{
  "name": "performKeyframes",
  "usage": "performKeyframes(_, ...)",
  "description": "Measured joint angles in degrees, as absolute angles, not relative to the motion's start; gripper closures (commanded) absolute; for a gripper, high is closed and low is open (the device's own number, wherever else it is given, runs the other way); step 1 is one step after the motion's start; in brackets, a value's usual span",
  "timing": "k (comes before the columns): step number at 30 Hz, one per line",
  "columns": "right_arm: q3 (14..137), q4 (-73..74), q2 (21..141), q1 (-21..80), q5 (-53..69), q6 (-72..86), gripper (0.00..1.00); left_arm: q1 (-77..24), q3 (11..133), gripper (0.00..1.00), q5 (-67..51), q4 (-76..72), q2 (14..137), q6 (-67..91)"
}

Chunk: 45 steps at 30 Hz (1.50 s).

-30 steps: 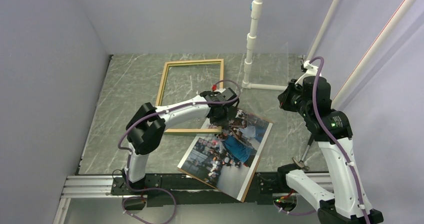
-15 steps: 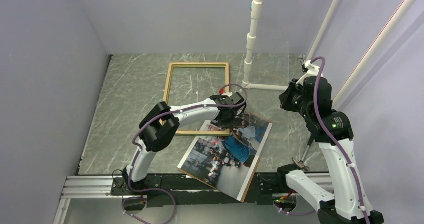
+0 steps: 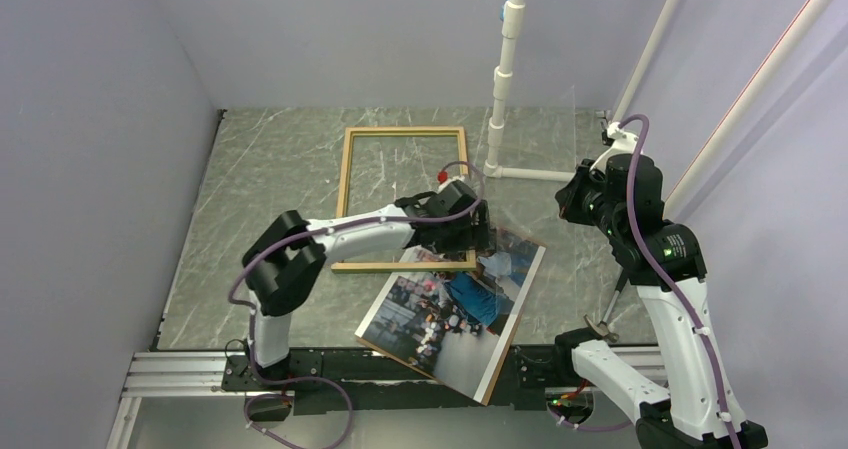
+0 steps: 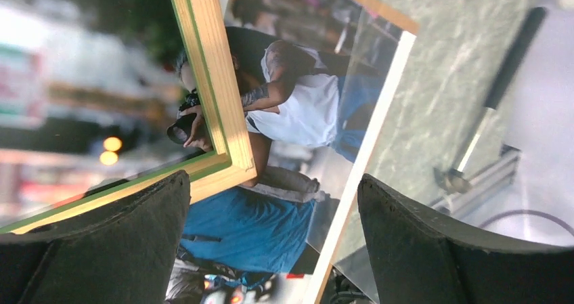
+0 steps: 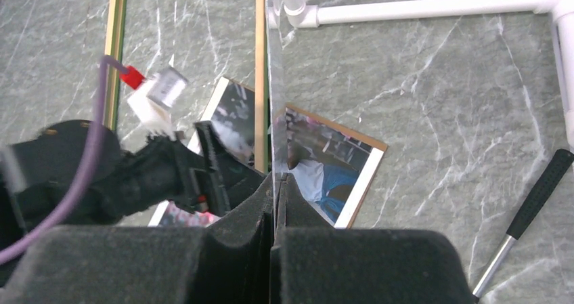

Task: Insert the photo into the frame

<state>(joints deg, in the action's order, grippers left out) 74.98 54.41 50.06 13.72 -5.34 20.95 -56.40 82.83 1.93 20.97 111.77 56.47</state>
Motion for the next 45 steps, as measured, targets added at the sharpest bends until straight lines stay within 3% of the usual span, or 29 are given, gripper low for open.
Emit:
performKeyframes(13,73.32,53.58,49.50,13.72,0.21,21.02,1.00,-40.99,55.90,0.06,-2.35,8.51,86.24,52.58)
performKeyframes(19,71.79,52.29,49.17,13.72,5.74,21.45,1.00,-34.35,49.17,0.09,-0.78,13.32,77.06,50.17)
performKeyframes(23,71.07,51.42,49.04,13.72,8.40,21.89,1.00,-31.66,48.29,0.11,6.26,22.83,71.99,48.71)
performKeyframes(30,70.22,50.33,49.06,13.72,11.60,22.68,1.00,-31.05,49.47,0.16,17.17,38.11,75.64,48.64)
performKeyframes(38,68.38,48.80,49.17,13.72,15.18,23.99,1.00,-30.63,49.47,0.25,18.33,41.08,83.29,48.03)
performKeyframes(45,68.18,48.25,49.45,13.76,16.60,24.29,1.00,-30.17,49.28,0.46,17.67,38.09,85.78,47.27)
